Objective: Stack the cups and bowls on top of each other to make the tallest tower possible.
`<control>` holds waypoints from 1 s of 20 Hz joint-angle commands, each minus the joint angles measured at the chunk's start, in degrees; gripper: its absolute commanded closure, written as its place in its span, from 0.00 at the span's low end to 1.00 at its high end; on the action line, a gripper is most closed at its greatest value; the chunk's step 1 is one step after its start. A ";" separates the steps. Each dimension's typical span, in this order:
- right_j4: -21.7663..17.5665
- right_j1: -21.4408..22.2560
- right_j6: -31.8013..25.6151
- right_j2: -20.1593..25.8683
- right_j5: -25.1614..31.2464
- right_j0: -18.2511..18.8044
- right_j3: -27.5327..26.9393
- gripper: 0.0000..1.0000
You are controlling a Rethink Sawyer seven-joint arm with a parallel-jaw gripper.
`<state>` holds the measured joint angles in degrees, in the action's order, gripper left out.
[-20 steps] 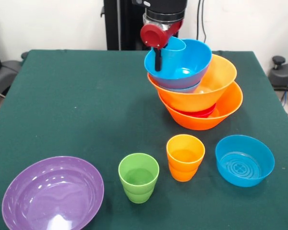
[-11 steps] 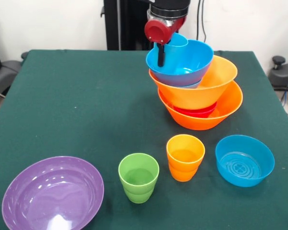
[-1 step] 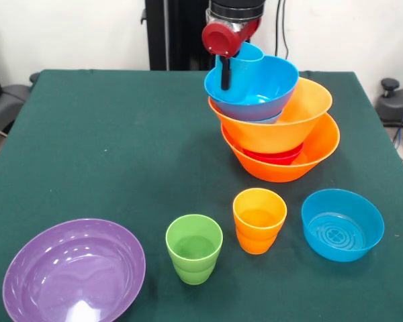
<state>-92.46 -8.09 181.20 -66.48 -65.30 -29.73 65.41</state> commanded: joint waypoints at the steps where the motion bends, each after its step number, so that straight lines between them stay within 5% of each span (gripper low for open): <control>1: 0.73 0.97 0.73 9.95 -1.68 -0.64 0.10 1.00; 20: 0.77 1.48 1.16 12.01 -2.86 -1.34 0.92 1.00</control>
<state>-92.46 -5.34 181.20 -66.47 -66.03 -30.14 65.44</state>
